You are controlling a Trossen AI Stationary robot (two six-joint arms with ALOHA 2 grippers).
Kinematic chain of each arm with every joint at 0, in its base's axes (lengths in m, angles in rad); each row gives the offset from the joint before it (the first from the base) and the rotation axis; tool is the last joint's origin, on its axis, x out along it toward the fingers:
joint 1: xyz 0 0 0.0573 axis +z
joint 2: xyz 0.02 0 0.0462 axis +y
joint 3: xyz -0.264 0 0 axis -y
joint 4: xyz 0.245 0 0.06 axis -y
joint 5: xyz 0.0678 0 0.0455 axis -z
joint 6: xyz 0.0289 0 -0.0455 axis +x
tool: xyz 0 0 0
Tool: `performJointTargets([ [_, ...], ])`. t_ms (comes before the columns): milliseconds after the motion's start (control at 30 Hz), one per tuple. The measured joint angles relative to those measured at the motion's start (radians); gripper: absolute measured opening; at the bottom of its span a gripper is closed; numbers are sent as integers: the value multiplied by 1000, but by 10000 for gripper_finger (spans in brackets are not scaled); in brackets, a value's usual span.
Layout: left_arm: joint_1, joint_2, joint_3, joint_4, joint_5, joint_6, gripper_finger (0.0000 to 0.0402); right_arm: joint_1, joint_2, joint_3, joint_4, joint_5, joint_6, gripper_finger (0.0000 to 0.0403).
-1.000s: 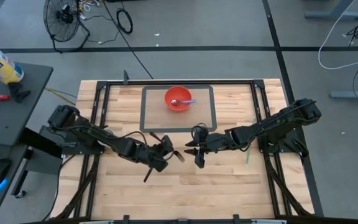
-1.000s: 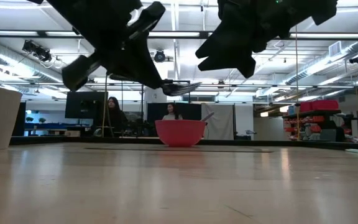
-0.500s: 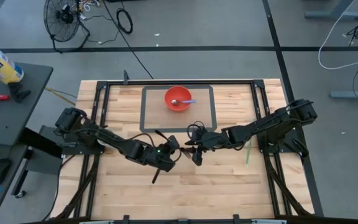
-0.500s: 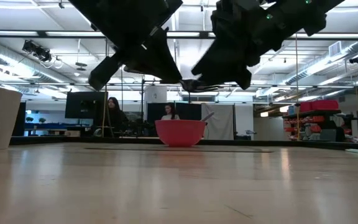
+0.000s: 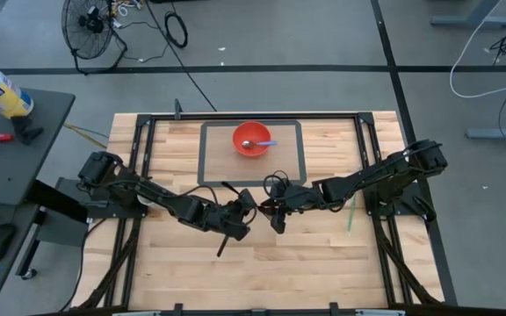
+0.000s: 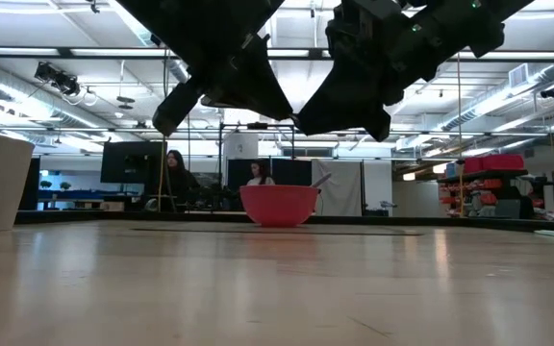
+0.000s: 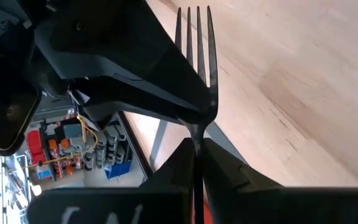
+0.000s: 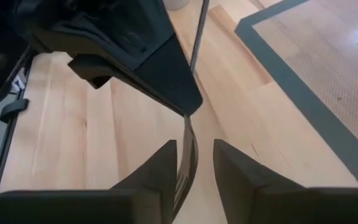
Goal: Pick & Place Utensil
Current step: Put the black fork into the orange bowl
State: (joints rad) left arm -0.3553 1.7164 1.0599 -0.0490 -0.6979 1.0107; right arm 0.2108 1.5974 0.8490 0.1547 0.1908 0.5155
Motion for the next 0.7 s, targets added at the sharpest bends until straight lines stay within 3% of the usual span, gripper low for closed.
performJointTargets([
  [167, 6, 0, 0, 1, 2, -8, 25, -2, 0, 0, 1, -1, 10, 77],
  [367, 5, 0, -1, 23, 1, -9, 26, -19, 0, 0, -4, -64, 63, 13],
  [567, -1, 0, -2, 36, -54, -46, 30, -22, -1, 0, 0, -37, 56, 8],
  [700, -19, -18, -2, 3, -150, -114, 67, -23, -1, 2, 19, -16, 52, 5],
])
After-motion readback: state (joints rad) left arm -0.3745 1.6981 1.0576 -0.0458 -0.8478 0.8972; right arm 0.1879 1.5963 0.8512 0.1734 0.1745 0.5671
